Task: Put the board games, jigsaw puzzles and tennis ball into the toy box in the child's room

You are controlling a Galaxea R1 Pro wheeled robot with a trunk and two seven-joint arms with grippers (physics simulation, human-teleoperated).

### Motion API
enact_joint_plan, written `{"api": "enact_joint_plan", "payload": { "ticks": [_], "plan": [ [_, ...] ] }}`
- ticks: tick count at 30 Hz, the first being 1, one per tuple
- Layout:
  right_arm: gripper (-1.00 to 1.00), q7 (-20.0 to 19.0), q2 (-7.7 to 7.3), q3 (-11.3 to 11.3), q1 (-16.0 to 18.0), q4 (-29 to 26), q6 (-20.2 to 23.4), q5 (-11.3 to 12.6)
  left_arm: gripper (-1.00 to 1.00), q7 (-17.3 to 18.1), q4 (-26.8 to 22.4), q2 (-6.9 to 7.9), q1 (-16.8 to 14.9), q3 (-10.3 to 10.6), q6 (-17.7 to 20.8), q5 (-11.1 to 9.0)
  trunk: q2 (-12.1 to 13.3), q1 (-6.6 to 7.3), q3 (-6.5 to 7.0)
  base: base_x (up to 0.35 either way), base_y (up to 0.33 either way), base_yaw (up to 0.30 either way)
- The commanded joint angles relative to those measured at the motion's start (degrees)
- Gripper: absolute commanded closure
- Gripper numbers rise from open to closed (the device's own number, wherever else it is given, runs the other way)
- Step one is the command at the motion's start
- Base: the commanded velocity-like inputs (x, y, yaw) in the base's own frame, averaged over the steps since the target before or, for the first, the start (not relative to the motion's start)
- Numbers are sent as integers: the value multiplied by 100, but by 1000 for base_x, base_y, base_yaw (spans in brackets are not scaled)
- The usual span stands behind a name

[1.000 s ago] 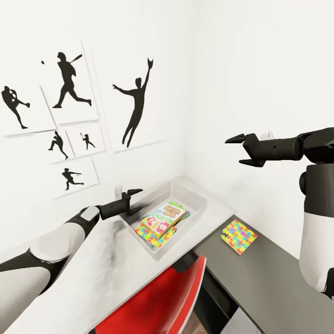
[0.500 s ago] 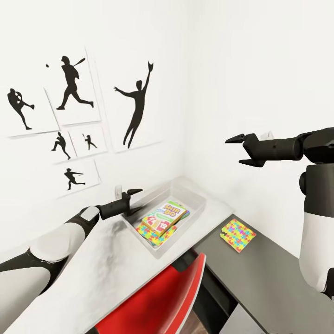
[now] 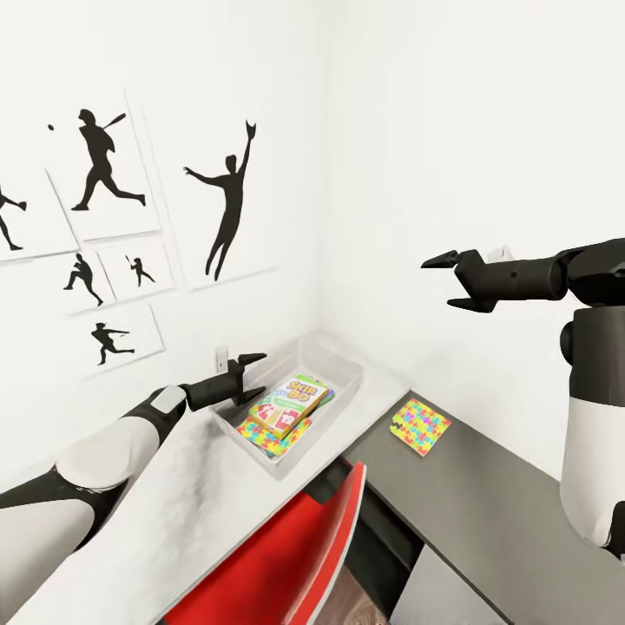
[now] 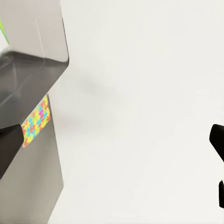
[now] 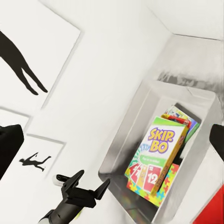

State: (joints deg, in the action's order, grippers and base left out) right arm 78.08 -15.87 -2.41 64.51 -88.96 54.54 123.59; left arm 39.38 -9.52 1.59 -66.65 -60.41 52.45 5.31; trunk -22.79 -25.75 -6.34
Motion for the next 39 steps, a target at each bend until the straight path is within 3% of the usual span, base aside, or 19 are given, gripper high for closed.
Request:
{"api": "enact_joint_plan", "payload": {
  "ticks": [1,39],
  "plan": [
    [-100,58,2,-5,9,1,57,51,-100,35,-6,0,-6,-33,28,58,-13,-4,-9,-14,14,-229],
    [-100,58,3,1,7,1,65,51,-100,35,-14,17,-6,-32,25,67,-13,-4,154,-68,43,-213]
  ]
}}
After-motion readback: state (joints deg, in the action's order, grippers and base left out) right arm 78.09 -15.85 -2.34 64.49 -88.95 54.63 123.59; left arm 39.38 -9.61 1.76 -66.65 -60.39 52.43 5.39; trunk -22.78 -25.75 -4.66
